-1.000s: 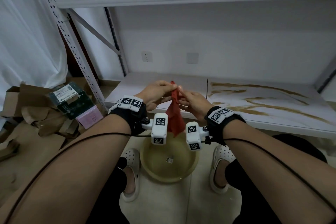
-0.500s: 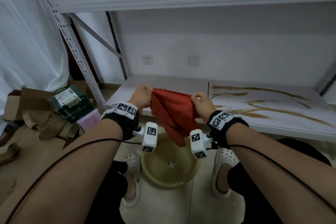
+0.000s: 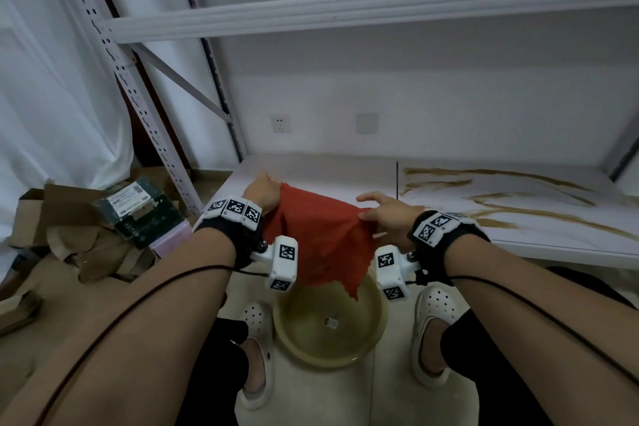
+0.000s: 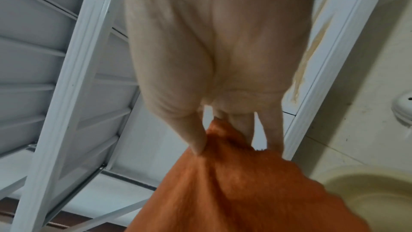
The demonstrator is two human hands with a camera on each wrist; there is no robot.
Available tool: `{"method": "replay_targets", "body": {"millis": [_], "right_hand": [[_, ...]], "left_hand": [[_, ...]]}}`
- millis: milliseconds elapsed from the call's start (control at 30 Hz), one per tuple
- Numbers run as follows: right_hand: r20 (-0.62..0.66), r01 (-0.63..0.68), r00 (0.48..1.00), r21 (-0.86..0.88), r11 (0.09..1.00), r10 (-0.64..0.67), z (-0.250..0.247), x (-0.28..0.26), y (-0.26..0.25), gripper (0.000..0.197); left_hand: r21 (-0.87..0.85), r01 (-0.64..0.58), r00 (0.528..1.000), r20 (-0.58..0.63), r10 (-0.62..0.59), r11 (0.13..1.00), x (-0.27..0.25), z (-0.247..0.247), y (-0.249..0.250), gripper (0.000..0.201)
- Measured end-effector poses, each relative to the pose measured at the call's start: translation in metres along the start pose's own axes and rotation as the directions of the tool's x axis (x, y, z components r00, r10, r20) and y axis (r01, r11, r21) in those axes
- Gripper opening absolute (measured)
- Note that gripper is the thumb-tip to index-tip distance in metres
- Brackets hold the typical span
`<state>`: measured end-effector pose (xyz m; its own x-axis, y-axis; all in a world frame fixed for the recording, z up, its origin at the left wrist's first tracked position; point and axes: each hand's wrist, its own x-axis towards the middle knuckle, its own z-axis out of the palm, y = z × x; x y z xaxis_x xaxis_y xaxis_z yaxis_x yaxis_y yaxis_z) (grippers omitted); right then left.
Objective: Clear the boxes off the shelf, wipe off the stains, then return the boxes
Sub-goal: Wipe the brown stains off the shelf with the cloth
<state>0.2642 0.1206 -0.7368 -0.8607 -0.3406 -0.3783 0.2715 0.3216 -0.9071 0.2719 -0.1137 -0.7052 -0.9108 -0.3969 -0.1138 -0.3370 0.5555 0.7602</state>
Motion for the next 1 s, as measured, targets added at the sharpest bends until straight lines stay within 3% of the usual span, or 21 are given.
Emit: {"method": "replay_targets", "body": {"millis": [100,200,300,400,467,600,667,800,867,1000], "right_hand": [[-0.127,0.096,0.987,0.009,0.995,-0.095,0.001,0.0,0.0,0.027],[-0.203,0.163,0.964,-0.05,0.985,-0.17,0.0,0.001,-0.003,0.037],[-0.275,0.147,0.947,-0.086,0.985,-0.165,-0.006,-0.001,-0.005,0.043],[-0.358,0.127,0.919,-0.12,0.985,-0.163,-0.018,-0.007,-0.009,0.045],[-0.395,0.105,0.905,-0.145,0.984,-0.155,-0.026,-0.014,-0.011,0.045],[-0.372,0.07,0.918,-0.194,0.979,-0.139,-0.037,-0.04,-0.02,0.045],[-0.292,0.053,0.95,-0.213,0.976,-0.115,-0.039,-0.05,-0.025,0.037],[-0.171,-0.06,0.985,-0.262,0.963,0.015,-0.035,-0.068,-0.031,0.017],[-0.081,-0.081,0.995,-0.234,0.969,0.064,-0.031,-0.081,-0.032,0.018],[0.071,-0.014,0.997,-0.269,0.963,0.034,-0.026,-0.104,-0.039,0.031]], "left_hand": [[-0.027,0.032,0.994,0.103,-0.029,0.999,0.003,0.001,-0.003,0.029],[-0.119,0.03,0.977,0.214,-0.004,0.992,-0.016,0.002,0.005,0.023],[-0.089,-0.041,0.895,0.439,0.076,0.995,-0.034,0.002,0.015,0.035],[0.117,-0.263,0.798,0.585,0.148,0.958,-0.048,0.002,0.026,0.028],[0.337,-0.381,0.801,0.585,0.126,0.861,-0.054,0.001,0.03,0.024],[0.418,-0.42,0.861,0.465,0.208,0.806,-0.062,-0.003,0.037,0.02],[0.466,-0.429,0.886,0.384,0.26,0.774,-0.068,-0.006,0.043,0.008],[0.547,-0.418,0.908,0.282,0.311,0.726,-0.081,-0.012,0.052,0.02],[0.561,-0.422,0.906,0.285,0.313,0.712,-0.089,-0.014,0.056,0.022],[0.581,-0.447,0.895,0.296,0.334,0.681,-0.106,-0.015,0.069,0.029]]}}
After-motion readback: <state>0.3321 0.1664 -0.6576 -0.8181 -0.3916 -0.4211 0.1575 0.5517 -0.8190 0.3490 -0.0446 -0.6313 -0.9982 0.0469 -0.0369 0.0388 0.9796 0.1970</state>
